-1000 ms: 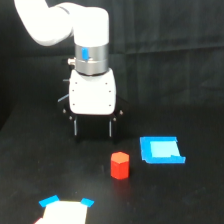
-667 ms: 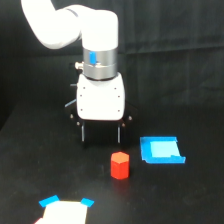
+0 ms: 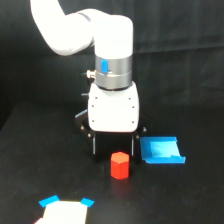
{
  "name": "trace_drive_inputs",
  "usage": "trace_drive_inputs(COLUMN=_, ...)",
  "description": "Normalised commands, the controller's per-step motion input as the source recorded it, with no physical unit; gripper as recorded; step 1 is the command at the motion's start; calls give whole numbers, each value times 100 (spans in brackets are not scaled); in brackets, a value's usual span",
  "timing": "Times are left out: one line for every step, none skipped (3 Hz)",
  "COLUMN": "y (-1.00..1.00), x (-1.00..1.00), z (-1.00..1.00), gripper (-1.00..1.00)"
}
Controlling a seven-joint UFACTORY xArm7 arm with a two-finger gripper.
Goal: Pick up the red object from the table
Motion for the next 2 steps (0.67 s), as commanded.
trace_drive_inputs(y=-63, x=25, z=-46, gripper=100)
trace_drive_inputs(y=-6, x=24, z=-86, gripper=39)
